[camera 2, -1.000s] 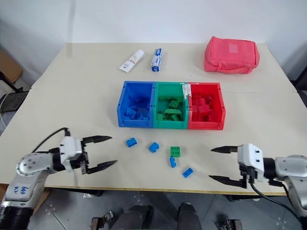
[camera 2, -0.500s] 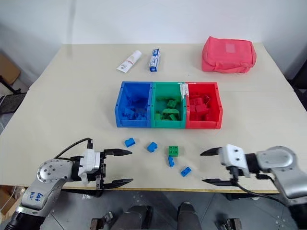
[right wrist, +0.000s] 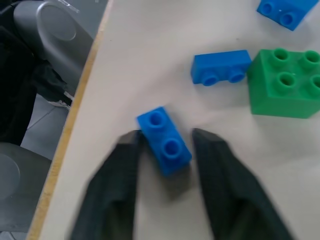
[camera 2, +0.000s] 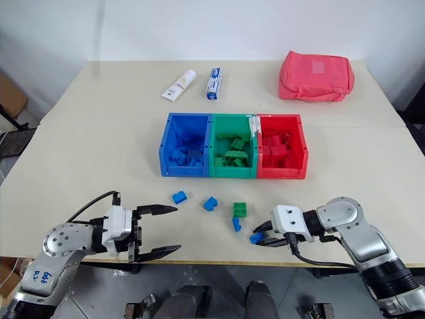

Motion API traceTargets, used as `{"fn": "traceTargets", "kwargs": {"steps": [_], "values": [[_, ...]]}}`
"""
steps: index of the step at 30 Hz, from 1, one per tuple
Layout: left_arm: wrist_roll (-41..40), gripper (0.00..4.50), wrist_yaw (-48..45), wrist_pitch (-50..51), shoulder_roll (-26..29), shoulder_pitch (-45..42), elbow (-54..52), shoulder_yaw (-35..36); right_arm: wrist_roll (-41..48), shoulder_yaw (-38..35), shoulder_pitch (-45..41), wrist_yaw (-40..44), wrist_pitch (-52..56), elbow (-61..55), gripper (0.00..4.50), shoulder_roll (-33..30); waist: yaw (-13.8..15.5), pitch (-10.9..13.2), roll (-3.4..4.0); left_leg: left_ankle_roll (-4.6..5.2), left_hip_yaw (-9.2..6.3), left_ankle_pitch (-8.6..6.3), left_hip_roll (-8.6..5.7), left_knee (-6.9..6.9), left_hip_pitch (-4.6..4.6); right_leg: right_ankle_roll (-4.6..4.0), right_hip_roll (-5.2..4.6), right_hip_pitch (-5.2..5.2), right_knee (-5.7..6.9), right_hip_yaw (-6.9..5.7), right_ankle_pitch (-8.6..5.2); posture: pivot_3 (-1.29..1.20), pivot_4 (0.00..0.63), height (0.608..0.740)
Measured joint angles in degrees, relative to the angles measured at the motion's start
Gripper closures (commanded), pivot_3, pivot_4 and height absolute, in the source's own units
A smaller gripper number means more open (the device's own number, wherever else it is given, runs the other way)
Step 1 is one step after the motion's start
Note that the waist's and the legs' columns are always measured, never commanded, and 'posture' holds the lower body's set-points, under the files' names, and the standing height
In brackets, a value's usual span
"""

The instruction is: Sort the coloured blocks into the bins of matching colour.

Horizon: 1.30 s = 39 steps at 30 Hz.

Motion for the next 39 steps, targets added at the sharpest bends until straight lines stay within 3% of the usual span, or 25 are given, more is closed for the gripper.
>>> {"fn": "traceTargets", "kwargs": {"steps": [4,9,15,19,23,27,31,36,39], "values": [[-0.02,0.00,1.07,-0.04,-0.55,0.23,0.04,0.55,1.71,-0.33,0.00,-0.16,1.47,0.31,4.06,0.63,0.04,0.00,0.00,-0.04,0.01,-0.01,0.08,0.00,0.01,-0.06,0.07,-0.02,0.00,0.00,0.03,0.00,0.150,0.740],[-2.74,0.00,5.32,0.87,-3.27,0.81,0.07,4.71,8.47,-2.39,-5.80,-5.98,15.95,-5.25,4.06,4.28,-0.34,0.01,0.01,-0.18,0.04,-0.04,0.28,0.00,-0.01,-0.22,0.08,-0.09,-0.01,0.04,0.10,0.00,0.150,0.740],[-4.21,0.00,8.58,1.48,-3.93,5.34,-0.36,9.47,11.35,-1.81,-24.26,-22.41,36.81,-6.45,4.06,18.35,-1.19,0.01,0.01,-0.41,-0.08,-0.04,0.49,-0.11,-0.03,-0.49,0.23,-0.23,0.08,-0.05,0.08,0.00,0.150,0.740],[-4.52,0.00,11.03,1.43,-5.20,11.04,-3.06,12.30,4.83,1.56,-38.70,-33.75,37.37,8.07,4.06,32.15,-2.37,0.01,0.01,-0.37,0.07,-0.02,0.45,-0.11,-0.04,-0.54,0.38,-0.31,0.20,-0.07,0.12,0.00,0.150,0.740],[-4.19,0.00,13.21,1.03,-5.91,13.35,-6.16,12.71,-1.46,3.01,-46.08,-41.11,31.09,22.91,2.72,38.99,-2.16,-0.01,-0.01,-0.49,-0.28,-0.07,0.60,-0.06,-0.05,-0.84,0.69,-0.34,0.28,-0.30,0.23,0.00,0.150,0.740],[-4.18,0.00,14.67,1.05,-5.89,13.17,-6.83,13.34,-3.66,2.98,-46.01,-41.16,28.83,28.44,1.28,38.46,-1.72,0.01,0.01,-0.45,-0.14,-0.08,0.61,-0.06,-0.20,-0.89,0.68,-0.40,0.27,-0.35,0.32,0.00,0.150,0.740],[-4.21,0.00,14.52,1.22,-5.38,10.99,-6.67,13.19,-3.47,2.04,-44.33,-37.71,27.28,24.32,0.02,34.76,-1.87,0.01,0.01,-0.54,-0.14,-0.12,0.82,-0.07,-0.21,-0.91,0.79,-0.45,0.25,-0.45,0.30,0.00,0.150,0.740],[-5.53,0.00,12.00,4.09,-3.14,7.06,-6.10,11.22,-0.99,-0.11,-34.34,-28.98,23.59,14.09,0.02,26.20,-1.64,0.01,0.01,-0.58,-0.03,-0.12,0.91,-0.04,-0.21,-0.92,0.83,-0.43,0.16,-0.47,0.30,0.00,0.150,0.740],[-5.10,0.00,9.10,4.32,-2.29,3.76,-4.83,8.14,4.09,-3.22,-24.31,-19.62,20.46,6.12,0.02,18.94,-1.35,0.02,0.03,-0.58,0.01,-0.12,0.94,-0.04,-0.20,-0.91,0.83,-0.41,0.06,-0.47,0.30,0.00,0.150,0.740]]}}
